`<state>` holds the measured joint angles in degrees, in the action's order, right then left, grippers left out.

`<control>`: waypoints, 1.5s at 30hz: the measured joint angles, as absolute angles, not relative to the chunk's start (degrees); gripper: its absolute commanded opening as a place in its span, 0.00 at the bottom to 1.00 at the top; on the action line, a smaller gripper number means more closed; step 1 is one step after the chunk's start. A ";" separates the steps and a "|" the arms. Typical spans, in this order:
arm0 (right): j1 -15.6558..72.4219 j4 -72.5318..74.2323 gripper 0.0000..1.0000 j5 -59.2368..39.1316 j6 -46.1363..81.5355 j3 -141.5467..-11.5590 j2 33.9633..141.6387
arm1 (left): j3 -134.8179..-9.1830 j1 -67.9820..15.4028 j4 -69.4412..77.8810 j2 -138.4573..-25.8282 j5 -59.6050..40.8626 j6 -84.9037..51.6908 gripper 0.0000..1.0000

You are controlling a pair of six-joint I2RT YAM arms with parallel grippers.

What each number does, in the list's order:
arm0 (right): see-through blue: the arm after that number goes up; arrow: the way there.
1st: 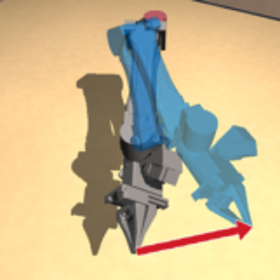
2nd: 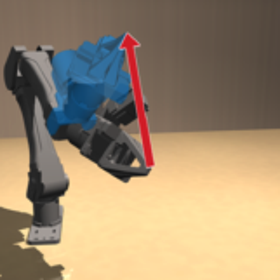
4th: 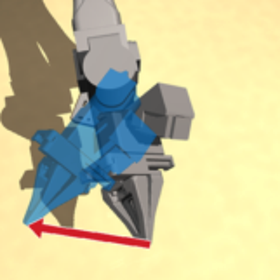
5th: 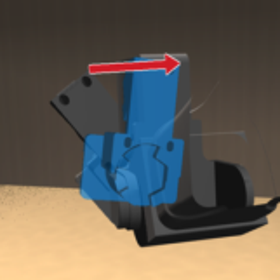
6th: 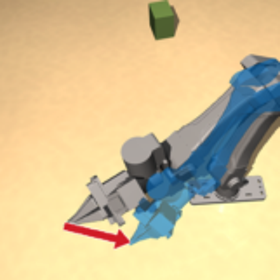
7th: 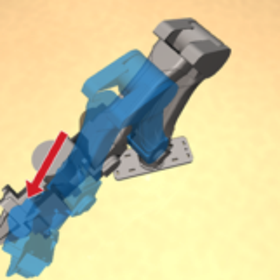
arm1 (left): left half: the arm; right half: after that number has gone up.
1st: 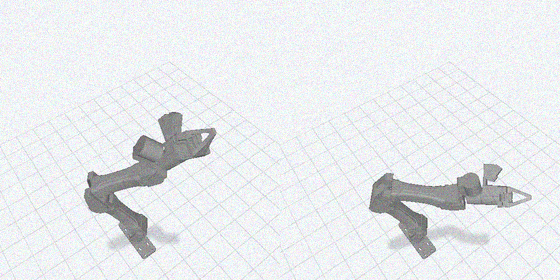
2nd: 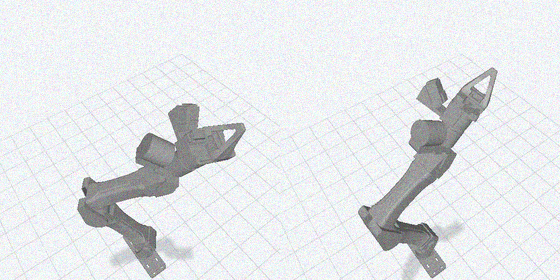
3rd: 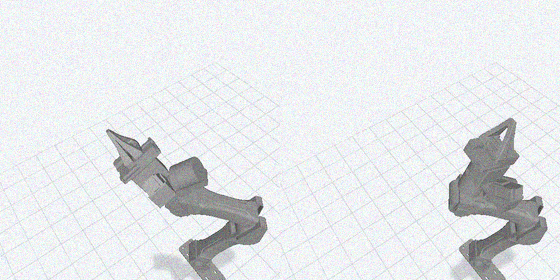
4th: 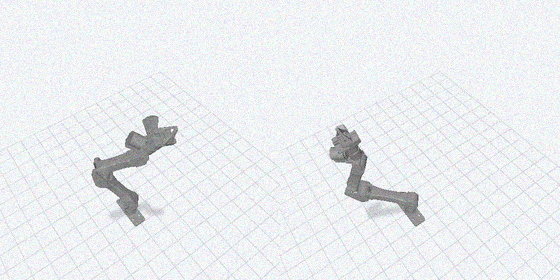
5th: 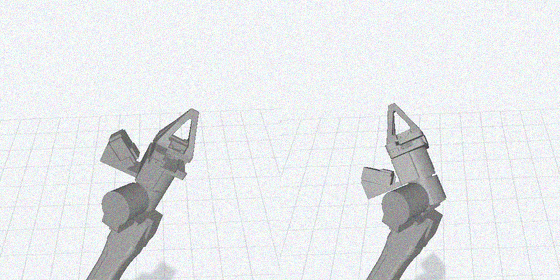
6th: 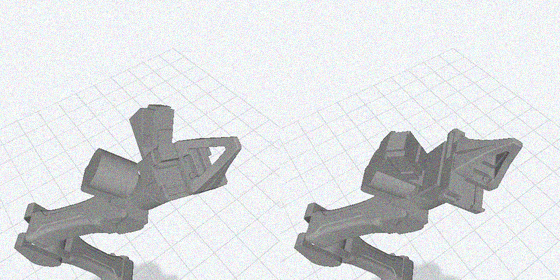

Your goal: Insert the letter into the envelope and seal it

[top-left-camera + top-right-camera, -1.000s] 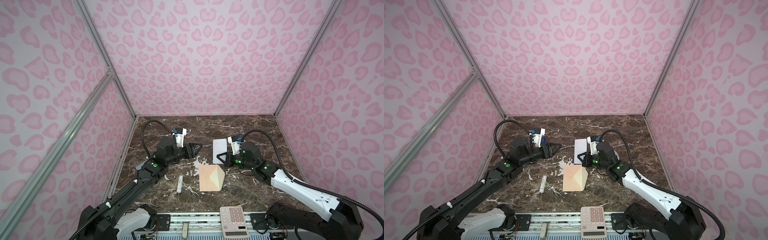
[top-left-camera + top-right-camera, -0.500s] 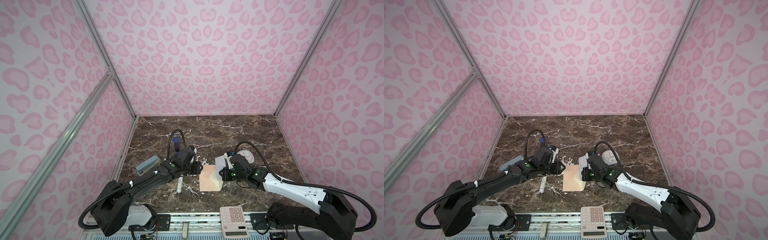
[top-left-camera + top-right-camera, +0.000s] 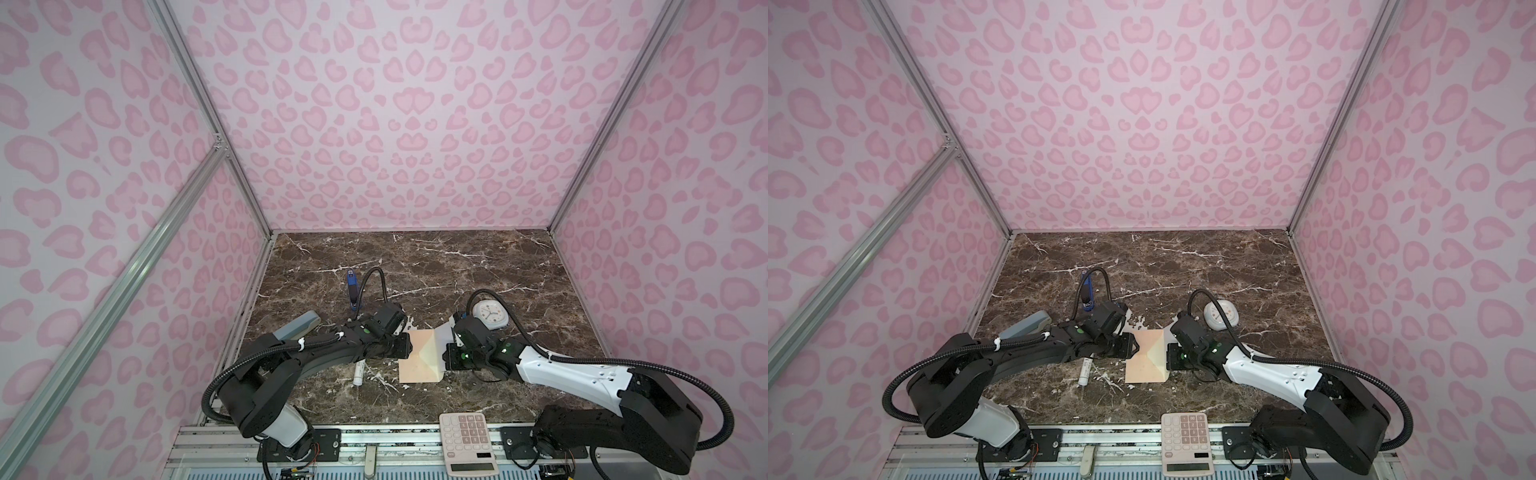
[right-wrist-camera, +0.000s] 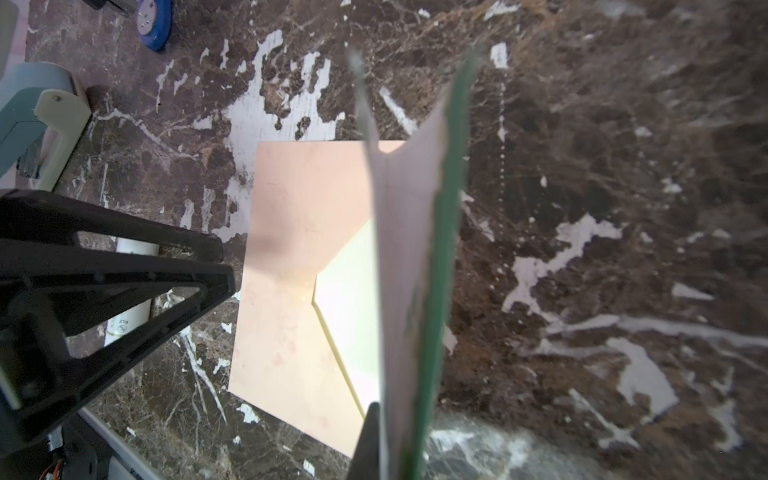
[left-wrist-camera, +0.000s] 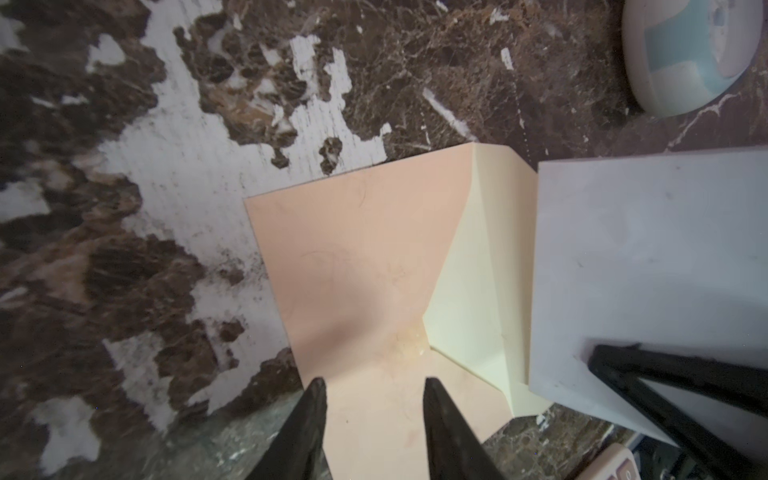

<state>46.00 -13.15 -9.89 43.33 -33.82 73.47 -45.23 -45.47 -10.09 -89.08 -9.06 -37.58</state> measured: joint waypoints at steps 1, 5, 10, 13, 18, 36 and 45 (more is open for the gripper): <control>46.00 -13.13 0.00 -9.89 43.42 -33.69 73.73 | -45.21 -45.50 -9.93 -89.30 -9.06 -37.60 0.40; 46.00 -13.13 0.00 -9.89 43.00 -33.12 74.76 | -45.10 -45.50 -9.23 -90.19 -9.23 -37.91 0.39; 46.02 -12.99 0.00 -9.98 42.65 -32.95 75.37 | -44.80 -45.50 -9.30 -91.39 -9.65 -37.98 0.38; 46.02 -12.73 0.00 -10.11 42.35 -32.71 75.83 | -44.75 -45.50 -9.13 -92.14 -10.07 -38.00 0.38; 46.19 -12.32 0.00 -10.33 41.50 -32.29 76.62 | -44.64 -45.47 -7.29 -92.95 -10.72 -38.20 0.38; 46.39 -10.33 0.00 -10.76 40.47 -30.98 77.52 | -44.36 -45.50 -6.33 -93.06 -10.74 -37.91 0.38; 45.89 -9.15 0.00 -11.62 43.62 -29.06 76.73 | -44.21 -45.50 -6.13 -93.08 -10.70 -37.91 0.39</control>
<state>45.89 -9.15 -11.62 43.62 -29.06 76.73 -44.21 -45.50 -6.13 -93.08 -10.70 -37.91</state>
